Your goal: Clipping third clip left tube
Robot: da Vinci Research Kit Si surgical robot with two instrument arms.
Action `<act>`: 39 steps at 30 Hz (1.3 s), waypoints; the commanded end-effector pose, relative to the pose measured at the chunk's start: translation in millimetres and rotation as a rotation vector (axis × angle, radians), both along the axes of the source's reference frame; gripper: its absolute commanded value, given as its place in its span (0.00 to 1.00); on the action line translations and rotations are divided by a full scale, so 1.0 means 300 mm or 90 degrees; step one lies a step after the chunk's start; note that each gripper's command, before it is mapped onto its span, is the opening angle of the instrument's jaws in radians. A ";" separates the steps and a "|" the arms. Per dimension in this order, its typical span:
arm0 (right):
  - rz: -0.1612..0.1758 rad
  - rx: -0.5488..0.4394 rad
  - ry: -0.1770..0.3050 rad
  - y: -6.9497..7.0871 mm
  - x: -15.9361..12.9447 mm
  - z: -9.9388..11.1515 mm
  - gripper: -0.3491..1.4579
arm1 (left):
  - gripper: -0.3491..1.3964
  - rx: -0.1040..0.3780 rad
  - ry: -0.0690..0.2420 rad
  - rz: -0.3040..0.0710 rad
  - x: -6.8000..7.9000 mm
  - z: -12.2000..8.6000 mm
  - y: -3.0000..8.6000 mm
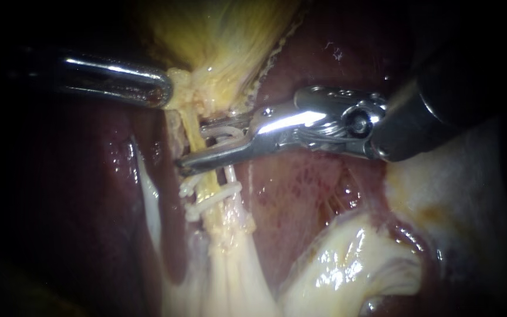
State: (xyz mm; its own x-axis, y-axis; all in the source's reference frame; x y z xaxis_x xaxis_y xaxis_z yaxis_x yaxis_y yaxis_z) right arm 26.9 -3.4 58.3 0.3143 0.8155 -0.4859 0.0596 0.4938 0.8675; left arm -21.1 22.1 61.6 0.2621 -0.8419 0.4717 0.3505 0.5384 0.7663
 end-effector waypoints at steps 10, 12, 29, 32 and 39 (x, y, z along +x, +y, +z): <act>0.004 0.033 0.146 -0.0009 0.0029 -0.0028 0.43 | 0.00 0.000 0.000 0.000 -0.0001 0.0002 0.0000; 0.003 0.039 0.168 -0.0012 0.0031 -0.0045 0.43 | 0.00 0.000 0.000 0.000 -0.0001 0.0001 0.0000; 0.040 0.046 0.161 0.0023 0.0029 -0.0145 0.32 | 0.00 0.000 0.000 0.000 0.0000 0.0003 0.0001; 0.042 0.045 0.159 0.0028 0.0018 -0.0138 0.22 | 0.00 0.000 0.000 0.000 0.0000 0.0004 0.0002; 0.042 0.048 0.158 0.0036 0.0006 -0.0115 0.00 | 0.00 0.001 0.003 0.003 0.0002 0.0013 0.0006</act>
